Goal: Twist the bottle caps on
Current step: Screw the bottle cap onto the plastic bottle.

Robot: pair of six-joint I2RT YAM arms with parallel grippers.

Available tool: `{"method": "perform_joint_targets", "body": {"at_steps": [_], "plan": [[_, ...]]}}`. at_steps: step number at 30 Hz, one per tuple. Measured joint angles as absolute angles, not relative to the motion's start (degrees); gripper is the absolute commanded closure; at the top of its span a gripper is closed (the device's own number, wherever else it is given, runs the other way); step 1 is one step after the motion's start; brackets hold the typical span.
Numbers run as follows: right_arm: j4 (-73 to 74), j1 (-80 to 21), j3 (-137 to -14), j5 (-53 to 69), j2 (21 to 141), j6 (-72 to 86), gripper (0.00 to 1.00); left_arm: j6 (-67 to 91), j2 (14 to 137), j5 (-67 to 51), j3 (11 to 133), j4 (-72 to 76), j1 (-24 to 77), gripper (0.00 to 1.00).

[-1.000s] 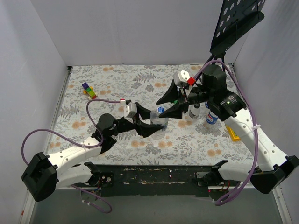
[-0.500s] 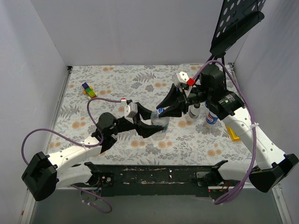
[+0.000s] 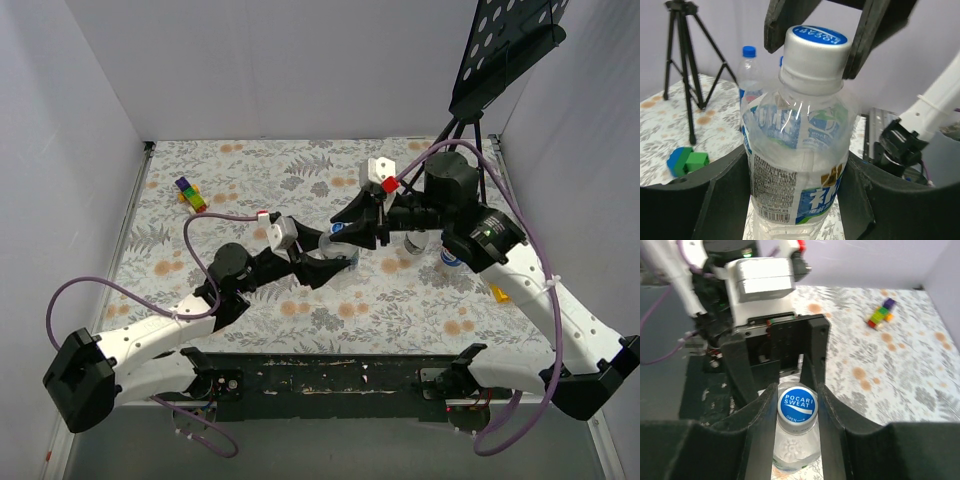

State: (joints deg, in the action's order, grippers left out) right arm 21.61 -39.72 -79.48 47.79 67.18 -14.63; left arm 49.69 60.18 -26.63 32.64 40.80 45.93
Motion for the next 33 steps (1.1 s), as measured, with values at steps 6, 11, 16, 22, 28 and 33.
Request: {"method": "perform_joint_targets", "body": {"at_steps": [6, 11, 16, 22, 28, 33], "plan": [[18.4, -49.1, -75.1, 18.7, 64.7, -11.7, 0.99, 43.1, 59.8, -5.3, 32.7, 35.5, 52.7, 1.00], [15.7, -58.6, -72.1, -11.4, 66.0, -7.7, 0.99, 37.7, 63.3, 14.9, 34.1, 33.0, 58.7, 1.00], [11.9, -63.2, -69.2, -28.3, 67.0, -3.4, 0.99, 34.8, 67.2, 27.7, 35.6, 33.2, 62.5, 1.00], [10.5, -62.6, -68.7, -26.0, 65.8, -2.0, 0.45, 34.7, 66.3, 28.7, 35.6, 33.3, 63.2, 1.00], [14.9, -53.5, -72.6, -7.0, 62.6, -3.5, 0.26, 38.7, 60.4, 17.0, 34.9, 31.2, 56.9, 1.00], [17.3, -44.0, -77.2, 12.4, 61.6, -5.2, 0.23, 43.2, 56.0, 1.9, 33.5, 31.7, 49.2, 1.00]]}}
